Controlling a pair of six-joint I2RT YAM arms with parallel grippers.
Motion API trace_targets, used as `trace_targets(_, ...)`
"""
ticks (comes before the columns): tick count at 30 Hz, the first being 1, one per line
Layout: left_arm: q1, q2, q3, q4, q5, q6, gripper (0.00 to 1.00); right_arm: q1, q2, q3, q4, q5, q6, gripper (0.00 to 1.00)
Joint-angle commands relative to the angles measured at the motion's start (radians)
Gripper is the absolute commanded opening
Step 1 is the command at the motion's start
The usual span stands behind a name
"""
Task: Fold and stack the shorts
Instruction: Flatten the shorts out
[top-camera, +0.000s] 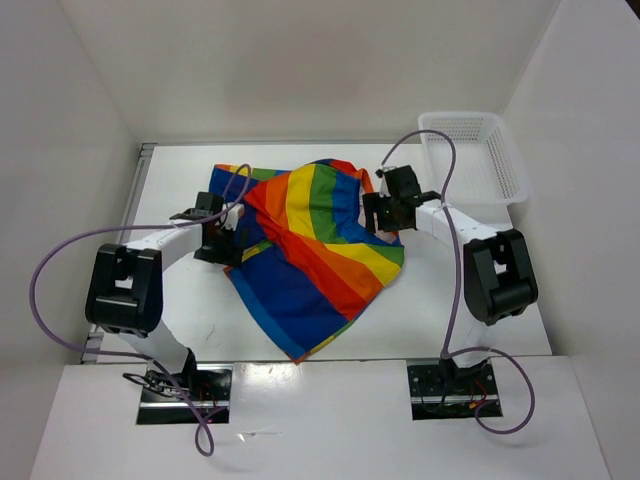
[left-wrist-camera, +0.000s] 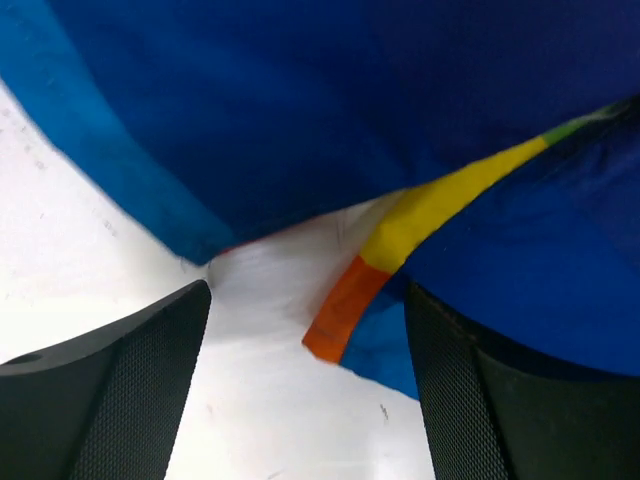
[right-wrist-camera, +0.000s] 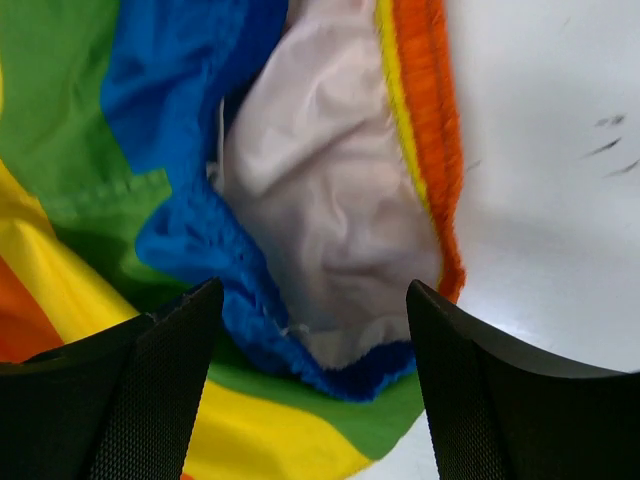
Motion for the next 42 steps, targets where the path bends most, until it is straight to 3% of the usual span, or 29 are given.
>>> trace_targets(1, -0.038, 0.025, 0.022, 0.067, 0.032, 0.004, 0.84, 0.012, -0.083, -0.046, 0.025, -0.022, -0.054, 0.79)
trace_targets(7, -0.061, 0.111, 0.011, 0.104, 0.023, 0.004, 0.76, 0.012, 0.001, -0.02, 0.013, 0.015, -0.054, 0.79)
trace_targets(10, -0.061, 0.148, 0.045, 0.092, 0.032, 0.004, 0.54, 0.012, 0.035, -0.011, 0.013, 0.015, -0.043, 0.74)
trace_targets(11, -0.061, 0.16, 0.057, 0.092, 0.032, 0.004, 0.39, 0.012, 0.049, -0.011, 0.013, 0.015, -0.043, 0.71)
trace_targets(15, -0.061, 0.16, 0.066, 0.06, 0.074, 0.004, 0.05, 0.012, 0.058, -0.011, 0.003, -0.005, -0.034, 0.4)
trace_targets(16, -0.052, 0.16, 0.066, 0.06, 0.063, 0.004, 0.0, 0.012, 0.058, -0.002, 0.002, -0.005, -0.034, 0.24)
trace_targets(19, -0.017, 0.16, 0.095, 0.115, -0.073, 0.004, 0.0, 0.012, 0.058, 0.021, -0.008, -0.015, -0.023, 0.0)
trace_targets(23, 0.152, 0.238, 0.31, 0.101, -0.106, 0.004, 0.0, -0.015, -0.006, 0.009, -0.018, -0.024, 0.003, 0.0)
trace_targets(27, 0.177, 0.26, 0.382, 0.138, -0.138, 0.004, 0.0, -0.068, -0.071, -0.066, 0.025, -0.045, 0.038, 0.0)
trace_targets(29, 0.177, 0.26, 0.391, 0.149, -0.138, 0.004, 0.06, -0.068, -0.081, -0.075, 0.036, -0.045, 0.064, 0.0)
trace_targets(30, 0.168, 0.26, 0.401, 0.149, -0.138, 0.004, 0.22, -0.068, -0.082, -0.086, 0.036, -0.062, 0.099, 0.0)
trace_targets(32, 0.157, 0.26, 0.413, 0.104, -0.111, 0.004, 0.43, -0.068, -0.082, -0.11, 0.077, -0.197, 0.109, 0.46)
trace_targets(33, 0.146, 0.244, 0.384, 0.095, -0.11, 0.004, 0.49, -0.068, -0.082, -0.111, 0.088, -0.237, 0.135, 0.57)
trace_targets(34, 0.146, 0.203, 0.361, 0.095, -0.11, 0.004, 0.6, -0.068, -0.082, -0.111, 0.088, -0.273, 0.146, 0.59)
trace_targets(38, 0.146, 0.028, 0.229, 0.071, -0.135, 0.004, 0.7, -0.068, -0.126, -0.152, 0.088, -0.219, 0.167, 0.67)
trace_targets(39, 0.146, -0.051, 0.206, 0.005, -0.135, 0.004, 0.7, -0.068, -0.152, -0.152, 0.079, -0.219, 0.167, 0.67)
trace_targets(42, 0.146, -0.101, 0.217, -0.265, -0.054, 0.004, 0.7, -0.068, -0.183, -0.172, 0.058, -0.235, 0.167, 0.71)
